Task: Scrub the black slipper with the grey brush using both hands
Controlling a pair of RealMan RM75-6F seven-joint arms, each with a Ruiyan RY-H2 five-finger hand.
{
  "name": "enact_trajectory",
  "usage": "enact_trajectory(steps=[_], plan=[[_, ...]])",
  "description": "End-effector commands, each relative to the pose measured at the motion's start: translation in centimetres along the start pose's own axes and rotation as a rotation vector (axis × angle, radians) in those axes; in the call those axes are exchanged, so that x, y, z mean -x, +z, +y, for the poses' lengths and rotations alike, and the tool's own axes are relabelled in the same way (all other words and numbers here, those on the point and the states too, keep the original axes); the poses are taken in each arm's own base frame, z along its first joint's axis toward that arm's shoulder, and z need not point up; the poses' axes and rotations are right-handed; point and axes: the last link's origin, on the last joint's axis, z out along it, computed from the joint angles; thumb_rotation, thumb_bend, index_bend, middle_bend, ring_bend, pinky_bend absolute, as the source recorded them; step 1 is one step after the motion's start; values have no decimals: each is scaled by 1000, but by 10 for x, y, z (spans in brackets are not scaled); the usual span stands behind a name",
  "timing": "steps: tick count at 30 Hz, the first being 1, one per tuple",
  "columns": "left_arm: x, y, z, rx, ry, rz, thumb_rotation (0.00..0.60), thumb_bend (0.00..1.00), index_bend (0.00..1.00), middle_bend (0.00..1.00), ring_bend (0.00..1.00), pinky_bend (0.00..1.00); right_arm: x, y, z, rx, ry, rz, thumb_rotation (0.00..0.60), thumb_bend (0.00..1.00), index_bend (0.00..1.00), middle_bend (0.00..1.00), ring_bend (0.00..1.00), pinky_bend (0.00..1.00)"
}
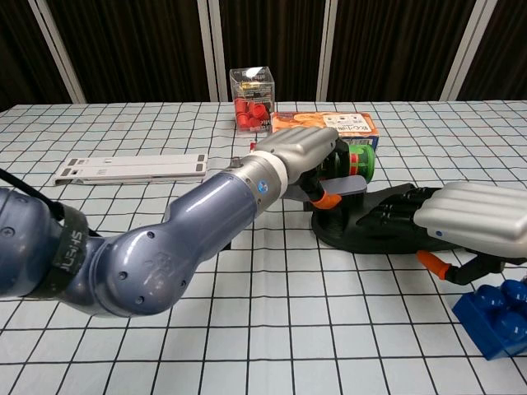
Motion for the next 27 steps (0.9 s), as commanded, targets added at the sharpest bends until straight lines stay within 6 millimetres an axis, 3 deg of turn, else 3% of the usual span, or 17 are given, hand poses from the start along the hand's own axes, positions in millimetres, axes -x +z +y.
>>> enact_trajectory(steps=[1, 15, 27], plan=[[1, 3, 8, 14, -7, 2, 600, 635, 481, 617, 504, 537, 2, 1, -1, -1, -1, -6, 600, 741, 0, 122, 72, 132], [4, 14, 36, 26, -45, 5, 600, 636, 486, 619, 507, 537, 0, 0, -11, -41, -10, -2, 600, 740, 0, 122, 72, 132], [9, 15, 44, 41, -75, -27, 600, 641, 491, 622, 508, 537, 0, 0, -12, -46, -5, 0, 600, 740, 0, 122, 73, 132]])
